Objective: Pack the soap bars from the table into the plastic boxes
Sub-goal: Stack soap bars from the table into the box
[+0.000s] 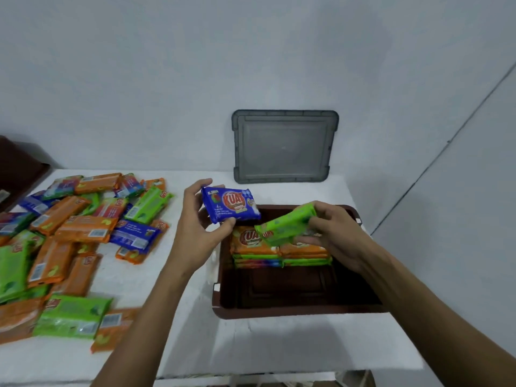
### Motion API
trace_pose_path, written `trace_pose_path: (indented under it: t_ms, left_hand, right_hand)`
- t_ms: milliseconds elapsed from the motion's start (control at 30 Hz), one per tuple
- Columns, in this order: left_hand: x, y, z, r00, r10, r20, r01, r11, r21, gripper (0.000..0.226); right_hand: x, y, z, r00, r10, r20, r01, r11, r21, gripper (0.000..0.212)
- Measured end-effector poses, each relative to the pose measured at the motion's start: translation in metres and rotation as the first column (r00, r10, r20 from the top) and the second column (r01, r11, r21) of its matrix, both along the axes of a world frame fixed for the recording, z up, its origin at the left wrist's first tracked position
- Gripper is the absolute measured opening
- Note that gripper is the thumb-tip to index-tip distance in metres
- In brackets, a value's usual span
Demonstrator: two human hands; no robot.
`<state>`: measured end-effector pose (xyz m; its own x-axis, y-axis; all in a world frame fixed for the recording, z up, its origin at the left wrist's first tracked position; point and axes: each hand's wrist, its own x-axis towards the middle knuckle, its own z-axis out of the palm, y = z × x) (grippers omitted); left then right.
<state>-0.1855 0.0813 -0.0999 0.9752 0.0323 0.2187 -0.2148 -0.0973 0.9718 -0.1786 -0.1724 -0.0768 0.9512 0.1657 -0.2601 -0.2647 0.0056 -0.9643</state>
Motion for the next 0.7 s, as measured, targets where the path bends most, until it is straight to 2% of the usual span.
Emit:
trace_pose_path:
  t_ms: [133, 233, 400, 533, 600, 700]
  left_hand:
    - [0.004, -0.009, -0.009, 0.998, -0.016, -0.066, 0.014, 0.999, -0.035, 0.068]
    - [0.005, -0.012, -0.011, 0.995, -0.025, -0.096, 0.019, 0.998, -0.068, 0.066]
    - [0.007, -0.009, -0.013, 0.99, -0.06, -0.124, 0.047, 0.993, -0.109, 0.066]
    - [0.008, -0.006, -0.015, 0.986, -0.072, -0.147, 0.054, 0.991, -0.123, 0.064]
    - [0.009, -0.005, -0.014, 0.985, -0.079, -0.156, 0.058, 0.989, -0.138, 0.063]
    - [0.01, -0.004, -0.013, 0.98, -0.092, -0.176, 0.062, 0.984, -0.168, 0.062]
  right_hand:
    - [-0.001, -0.011, -0.005, 0.995, -0.021, 0.1, 0.016, 0.999, 0.046, 0.023]
    - [-0.001, -0.017, -0.013, 0.992, -0.051, 0.118, 0.041, 0.995, 0.087, 0.026]
    - [-0.001, -0.022, -0.023, 0.997, -0.027, 0.068, 0.018, 0.991, 0.13, 0.034]
    - [-0.001, -0.025, -0.028, 0.997, 0.073, -0.008, -0.069, 0.965, 0.252, 0.019]
    - [0.0, -0.024, -0.032, 0.998, 0.069, -0.005, -0.067, 0.979, 0.192, 0.016]
    - [0.0, -0.021, -0.037, 0.998, 0.055, 0.006, -0.056, 0.996, 0.065, 0.027]
